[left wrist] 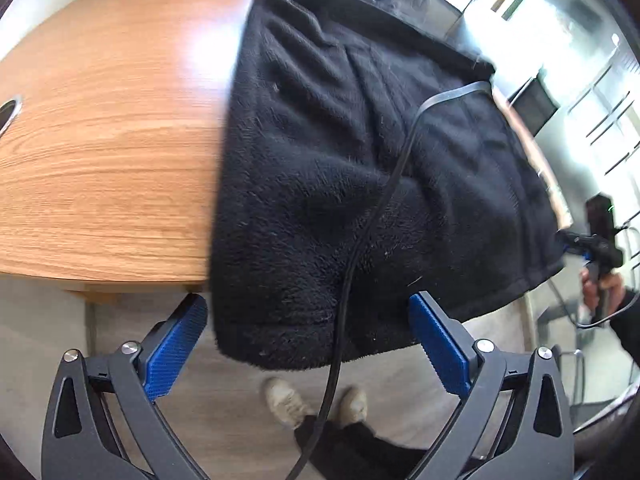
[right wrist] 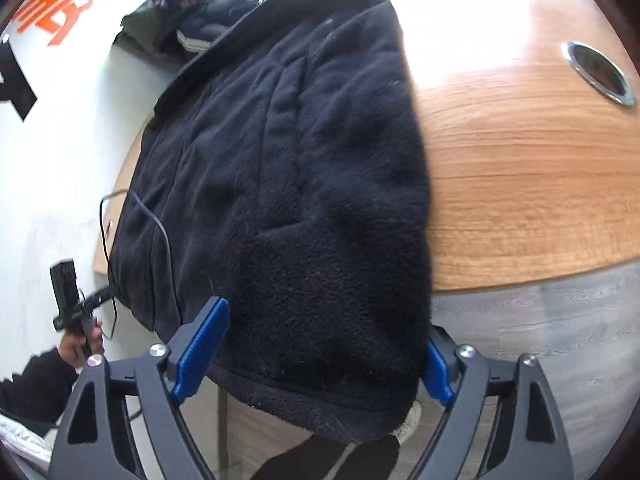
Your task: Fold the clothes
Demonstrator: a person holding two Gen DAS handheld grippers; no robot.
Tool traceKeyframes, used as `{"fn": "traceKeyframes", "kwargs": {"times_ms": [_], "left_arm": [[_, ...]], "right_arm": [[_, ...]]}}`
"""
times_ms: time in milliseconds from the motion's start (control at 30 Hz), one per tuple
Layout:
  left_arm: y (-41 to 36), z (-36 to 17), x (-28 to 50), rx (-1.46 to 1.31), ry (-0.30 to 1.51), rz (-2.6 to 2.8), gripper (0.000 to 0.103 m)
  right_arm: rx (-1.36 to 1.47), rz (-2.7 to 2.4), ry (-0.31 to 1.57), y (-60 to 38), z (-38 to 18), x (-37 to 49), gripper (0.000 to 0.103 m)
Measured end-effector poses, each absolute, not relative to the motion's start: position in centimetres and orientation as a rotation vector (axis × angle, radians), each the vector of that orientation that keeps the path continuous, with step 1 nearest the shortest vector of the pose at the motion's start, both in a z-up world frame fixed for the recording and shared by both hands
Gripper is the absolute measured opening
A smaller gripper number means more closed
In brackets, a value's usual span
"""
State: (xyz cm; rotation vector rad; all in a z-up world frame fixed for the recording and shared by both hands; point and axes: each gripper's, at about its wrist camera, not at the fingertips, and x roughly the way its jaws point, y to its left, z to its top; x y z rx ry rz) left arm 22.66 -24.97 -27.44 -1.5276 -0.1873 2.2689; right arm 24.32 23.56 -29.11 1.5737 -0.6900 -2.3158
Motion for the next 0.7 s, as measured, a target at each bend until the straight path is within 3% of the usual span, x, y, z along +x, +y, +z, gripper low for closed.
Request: {"fn": "traceKeyframes", "kwargs": {"times_ms": [67, 167, 233, 300, 467, 700], "left_arm": [[-24.3, -27.5, 22.7, -1.510, -0.189, 2.263, 0.098], [-23.6, -27.4, 22.6, -1.503, -0.173, 2.270, 0.093], [-23.5, -27.3, 22.3, -1.512, -0.172, 2.278, 0.085], [-23.7, -26.7, 22.6, -1.509, -0.149, 2.294, 0.066], [-23.9, -24.4, 23.3, -1.492, -0.058, 2.326, 0.026], [-23.6, -23.0, 22.6, -1.467, -0.014, 2.284, 0.018]], "right_arm": [[1.595, -2.313, -0.589, 22.4, -28.9, 24.1, 0.070], [1.623, -2.303, -0.598, 21.8, -28.8, 24.0, 0.049], [1.620, -2.302, -0.589, 21.3, -28.3, 24.0, 0.036], [1.611, -2.293, -0.592, 21.2, -28.1, 24.1, 0.023], [1.571, -2.281, -0.611, 20.9, -27.0, 24.5, 0.014], [1.547, -2.274, -0.582, 21.0, -25.4, 25.2, 0.013]]}}
